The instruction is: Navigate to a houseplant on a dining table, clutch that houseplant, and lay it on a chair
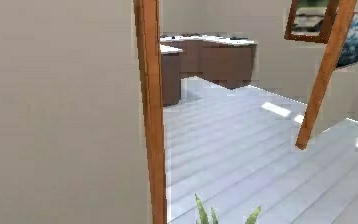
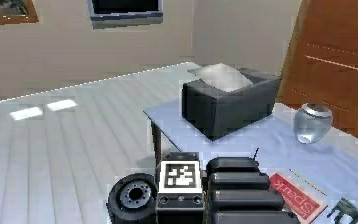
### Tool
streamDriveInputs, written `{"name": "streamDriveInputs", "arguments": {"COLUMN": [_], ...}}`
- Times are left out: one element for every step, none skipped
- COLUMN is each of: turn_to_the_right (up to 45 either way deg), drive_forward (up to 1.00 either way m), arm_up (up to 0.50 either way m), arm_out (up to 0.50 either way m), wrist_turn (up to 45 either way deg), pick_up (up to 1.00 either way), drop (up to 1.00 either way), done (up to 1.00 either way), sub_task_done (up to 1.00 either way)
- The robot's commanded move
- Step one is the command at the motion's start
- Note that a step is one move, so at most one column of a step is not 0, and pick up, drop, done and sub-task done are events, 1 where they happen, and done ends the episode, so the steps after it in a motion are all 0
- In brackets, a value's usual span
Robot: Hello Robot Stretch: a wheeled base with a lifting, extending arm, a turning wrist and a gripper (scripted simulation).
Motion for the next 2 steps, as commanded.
{"name": "streamDriveInputs", "arguments": {"turn_to_the_right": [45.0,45.0], "drive_forward": [0.0,0.0], "arm_up": [0.0,0.0], "arm_out": [0.0,0.0], "wrist_turn": [0.0,0.0], "pick_up": [0.0,0.0], "drop": [0.0,0.0], "done": [0.0,0.0], "sub_task_done": [0.0,0.0]}}
